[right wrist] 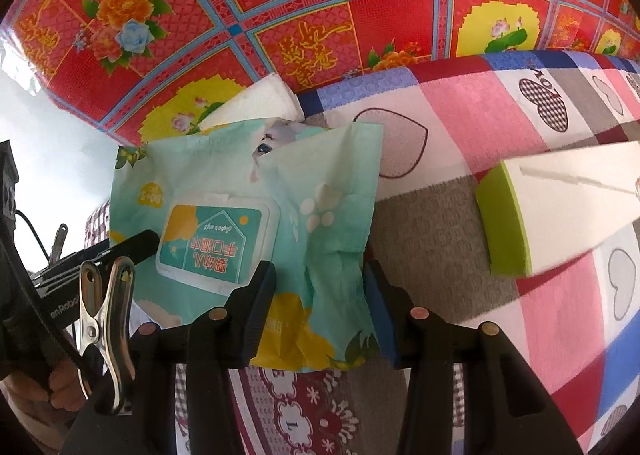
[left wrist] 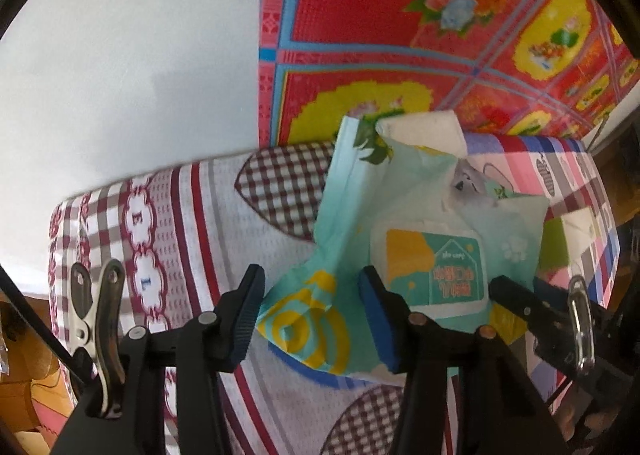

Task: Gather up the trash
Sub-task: 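Close the left gripper on the wet-wipe pack while the right gripper closes on its edge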

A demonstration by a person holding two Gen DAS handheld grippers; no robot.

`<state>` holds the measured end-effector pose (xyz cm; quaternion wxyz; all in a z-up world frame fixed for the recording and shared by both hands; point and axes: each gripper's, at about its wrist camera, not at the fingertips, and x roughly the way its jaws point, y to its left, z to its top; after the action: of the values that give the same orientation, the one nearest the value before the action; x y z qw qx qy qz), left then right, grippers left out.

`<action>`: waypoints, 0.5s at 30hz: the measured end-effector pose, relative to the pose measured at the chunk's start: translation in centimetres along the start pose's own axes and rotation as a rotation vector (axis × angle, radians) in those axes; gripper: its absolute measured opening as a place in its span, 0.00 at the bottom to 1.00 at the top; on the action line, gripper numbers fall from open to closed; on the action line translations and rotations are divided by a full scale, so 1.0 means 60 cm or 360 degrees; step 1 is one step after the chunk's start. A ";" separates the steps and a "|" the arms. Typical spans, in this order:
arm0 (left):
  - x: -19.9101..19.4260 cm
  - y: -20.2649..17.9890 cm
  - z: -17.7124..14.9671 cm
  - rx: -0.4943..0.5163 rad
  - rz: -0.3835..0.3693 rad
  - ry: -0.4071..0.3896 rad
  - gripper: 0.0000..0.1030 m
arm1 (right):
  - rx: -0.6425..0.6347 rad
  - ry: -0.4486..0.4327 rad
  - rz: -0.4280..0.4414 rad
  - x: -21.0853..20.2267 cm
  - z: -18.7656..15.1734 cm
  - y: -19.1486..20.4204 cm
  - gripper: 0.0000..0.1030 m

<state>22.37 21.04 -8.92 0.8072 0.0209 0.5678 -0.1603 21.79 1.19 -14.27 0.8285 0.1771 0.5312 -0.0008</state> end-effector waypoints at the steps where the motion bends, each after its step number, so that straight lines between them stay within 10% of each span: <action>1: -0.004 0.000 -0.008 -0.0003 -0.0002 0.0002 0.50 | 0.0004 -0.0001 0.0003 -0.001 -0.005 -0.002 0.45; 15: -0.053 0.002 -0.109 -0.0053 -0.0022 0.0050 0.48 | -0.0004 0.0016 0.0039 -0.019 -0.061 -0.014 0.44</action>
<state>15.48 23.29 -8.34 0.7972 0.0060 0.5831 -0.1560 17.91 1.25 -14.85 0.8260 0.1828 0.5331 0.0109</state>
